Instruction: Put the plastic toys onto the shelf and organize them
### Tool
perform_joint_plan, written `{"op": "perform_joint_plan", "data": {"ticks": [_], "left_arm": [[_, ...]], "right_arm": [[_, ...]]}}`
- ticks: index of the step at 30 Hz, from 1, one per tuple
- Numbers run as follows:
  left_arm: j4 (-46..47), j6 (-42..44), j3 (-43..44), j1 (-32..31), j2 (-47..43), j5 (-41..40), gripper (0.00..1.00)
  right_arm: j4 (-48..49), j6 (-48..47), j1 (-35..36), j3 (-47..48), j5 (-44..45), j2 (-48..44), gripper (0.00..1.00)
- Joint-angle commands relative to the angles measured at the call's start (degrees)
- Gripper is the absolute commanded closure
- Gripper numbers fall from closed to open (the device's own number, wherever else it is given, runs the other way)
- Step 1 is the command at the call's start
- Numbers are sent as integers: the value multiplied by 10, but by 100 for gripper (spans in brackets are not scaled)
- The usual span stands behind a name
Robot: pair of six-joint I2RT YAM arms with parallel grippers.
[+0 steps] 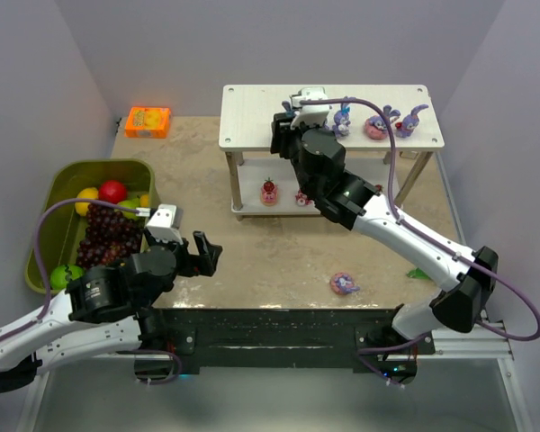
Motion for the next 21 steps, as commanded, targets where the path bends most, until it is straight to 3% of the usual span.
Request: {"op": "perform_joint_plan", "data": {"ticks": [1,9,15,21], "left_arm": [[28,7,-3,1,5,-19,5],[27,8,-2,0,11,-23,4],[24,5,-3,0,15,-28,1],[21,1,-5,1,17,-29,0]], "right_arm": [[63,-5,-13,21,-18,8,100],[95,-7,-21,3,-45,19,93],[102,-15,-21,-8,-55,17,66],[113,-21,-21,-20,-47,24,63]]}}
